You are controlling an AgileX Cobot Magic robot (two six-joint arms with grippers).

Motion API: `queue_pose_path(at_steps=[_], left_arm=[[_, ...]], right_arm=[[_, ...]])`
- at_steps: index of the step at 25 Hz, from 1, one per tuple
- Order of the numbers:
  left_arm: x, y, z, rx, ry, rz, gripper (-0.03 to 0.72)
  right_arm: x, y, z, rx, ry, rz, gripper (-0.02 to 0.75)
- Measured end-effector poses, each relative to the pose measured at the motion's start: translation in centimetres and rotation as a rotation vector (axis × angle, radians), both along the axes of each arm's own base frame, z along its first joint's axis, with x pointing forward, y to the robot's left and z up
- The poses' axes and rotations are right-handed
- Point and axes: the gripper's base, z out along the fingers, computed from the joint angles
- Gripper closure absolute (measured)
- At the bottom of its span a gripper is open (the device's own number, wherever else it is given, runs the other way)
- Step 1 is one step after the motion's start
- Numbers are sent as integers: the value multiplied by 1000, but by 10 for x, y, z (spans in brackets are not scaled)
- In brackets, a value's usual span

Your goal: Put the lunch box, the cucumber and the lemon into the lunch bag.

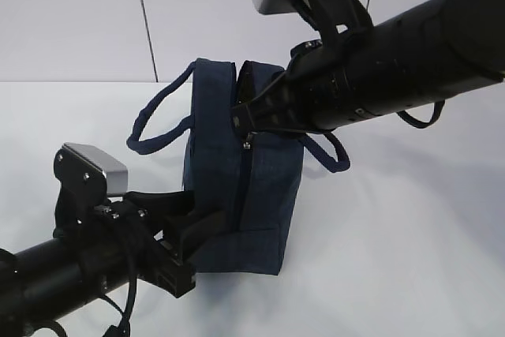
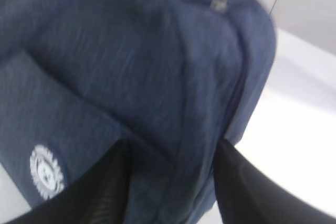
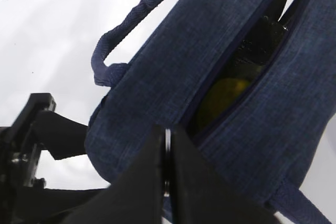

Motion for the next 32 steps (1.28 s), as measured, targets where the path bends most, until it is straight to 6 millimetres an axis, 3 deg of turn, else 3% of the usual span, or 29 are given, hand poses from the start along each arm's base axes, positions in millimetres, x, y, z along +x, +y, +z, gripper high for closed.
queue_pose_path(at_steps=[4, 9, 12, 21, 25, 32], left_arm=[[0, 0, -6, 14, 16, 8, 358], [1, 0, -6, 13, 15, 10, 555], [1, 0, -6, 13, 15, 10, 615], [1, 0, -5, 12, 14, 10, 552], [1, 0, -5, 12, 14, 10, 655], [0, -1, -5, 13, 12, 0, 677]], right_arm=[[0, 0, 0, 0, 0, 0, 751], [5, 3, -10, -14, 13, -5, 751], [7, 3, -12, -15, 10, -10, 751], [8, 3, -11, -10, -9, -16, 751], [9, 3, -10, -9, -14, -17, 751], [14, 4, -8, 4, -73, -39, 751]])
